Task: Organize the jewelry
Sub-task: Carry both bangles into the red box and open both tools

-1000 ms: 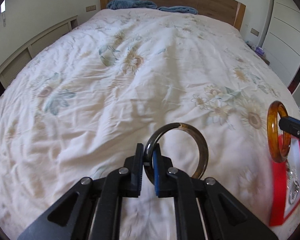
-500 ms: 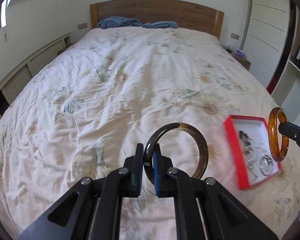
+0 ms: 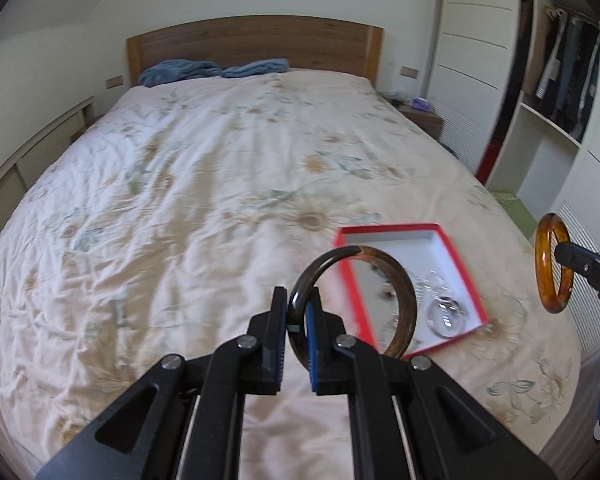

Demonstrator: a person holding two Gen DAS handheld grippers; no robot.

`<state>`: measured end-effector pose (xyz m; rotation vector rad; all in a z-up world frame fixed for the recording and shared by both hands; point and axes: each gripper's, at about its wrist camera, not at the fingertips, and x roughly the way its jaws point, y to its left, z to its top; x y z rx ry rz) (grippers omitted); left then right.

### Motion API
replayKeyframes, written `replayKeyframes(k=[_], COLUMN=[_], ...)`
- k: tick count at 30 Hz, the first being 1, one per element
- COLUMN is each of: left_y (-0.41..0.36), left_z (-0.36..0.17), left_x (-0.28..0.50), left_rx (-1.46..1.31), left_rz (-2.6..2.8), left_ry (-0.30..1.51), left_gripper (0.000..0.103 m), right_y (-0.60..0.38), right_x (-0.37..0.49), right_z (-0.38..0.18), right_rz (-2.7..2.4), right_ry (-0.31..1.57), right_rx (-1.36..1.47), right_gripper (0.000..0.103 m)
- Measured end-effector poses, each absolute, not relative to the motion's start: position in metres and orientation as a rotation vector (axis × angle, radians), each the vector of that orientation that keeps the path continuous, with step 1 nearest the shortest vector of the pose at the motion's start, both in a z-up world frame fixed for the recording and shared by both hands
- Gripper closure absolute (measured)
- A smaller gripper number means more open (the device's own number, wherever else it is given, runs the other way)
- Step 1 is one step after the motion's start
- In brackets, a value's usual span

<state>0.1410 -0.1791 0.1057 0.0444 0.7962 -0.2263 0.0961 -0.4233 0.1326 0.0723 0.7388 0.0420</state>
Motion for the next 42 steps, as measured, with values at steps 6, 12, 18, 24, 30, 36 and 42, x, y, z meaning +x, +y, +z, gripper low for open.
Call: replayKeyframes(k=[6, 12, 18, 24, 30, 36, 42], left_y=[-0.232, -0.274, -0.3, -0.32, -0.326, -0.33, -0.334], left_z=[0.086, 0.056, 0.022, -0.011, -0.041, -0.064, -0.067], left_x=[0.141, 0.155, 0.183, 0.21, 0.236, 0.242, 0.241], left_rx=[0.096, 0.14, 0.175, 0.21, 0.198, 0.168, 0.152], left_rz=[-0.281, -0.308, -0.317, -0.329, -0.319, -0.339, -0.359], left_ry=[0.838, 0.894, 0.942, 0.981, 1.031, 1.077, 1.067], left_gripper=[0.095, 0.095, 0.095, 0.095, 0.095, 0.095, 0.095], right_y=[-0.458, -0.48, -0.487, -0.486, -0.479, -0.469, -0.463], right_x=[0.09, 0.109, 0.152, 0.209, 0.26, 0.295, 0.307], right_z=[0.118, 0.085, 0.054, 0.025, -0.009, -0.04, -0.056], right_rz=[0.002, 0.0, 0.026, 0.056, 0.085, 0.099, 0.082], right_ry=[0.755, 0.798, 0.84, 0.876, 0.922, 0.978, 1.025], right_rx=[0.1, 0.129, 0.144, 0.148, 0.152, 0.122, 0.054], right_gripper=[0.094, 0.094, 0.094, 0.094, 0.093, 0.093, 0.094])
